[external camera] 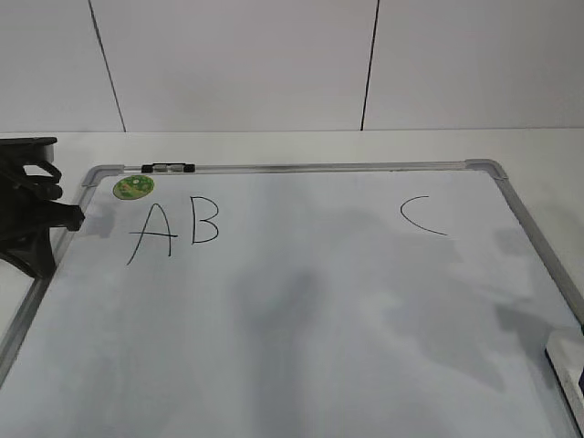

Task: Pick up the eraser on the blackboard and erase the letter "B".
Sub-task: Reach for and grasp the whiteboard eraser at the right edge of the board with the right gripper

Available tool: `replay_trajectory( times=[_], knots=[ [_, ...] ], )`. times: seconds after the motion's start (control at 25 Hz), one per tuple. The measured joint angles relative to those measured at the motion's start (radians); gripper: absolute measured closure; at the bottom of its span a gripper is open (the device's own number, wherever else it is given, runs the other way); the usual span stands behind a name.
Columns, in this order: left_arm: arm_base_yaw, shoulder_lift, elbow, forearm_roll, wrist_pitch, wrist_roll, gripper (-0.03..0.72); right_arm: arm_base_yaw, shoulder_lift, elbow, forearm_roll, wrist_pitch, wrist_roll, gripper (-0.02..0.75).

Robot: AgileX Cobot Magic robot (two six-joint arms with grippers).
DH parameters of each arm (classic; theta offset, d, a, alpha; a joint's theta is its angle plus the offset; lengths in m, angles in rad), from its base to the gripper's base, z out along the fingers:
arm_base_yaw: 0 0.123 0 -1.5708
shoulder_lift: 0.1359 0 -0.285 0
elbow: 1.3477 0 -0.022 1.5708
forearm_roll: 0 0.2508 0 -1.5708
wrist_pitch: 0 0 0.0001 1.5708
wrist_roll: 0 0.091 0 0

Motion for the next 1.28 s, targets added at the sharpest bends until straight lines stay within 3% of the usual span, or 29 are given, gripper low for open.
replay_trajectory(
  times=[0.56, 1.28],
  knots=[
    [0.000, 0.000, -0.001, 0.000, 0.001, 0.000, 0.669, 0.000, 0.111, -0.004, -0.035, -0.092, 0.007, 0.116],
    [0.000, 0.000, -0.001, 0.000, 0.001, 0.000, 0.669, 0.000, 0.198, -0.006, -0.042, -0.099, 0.015, 0.143]
  ],
)
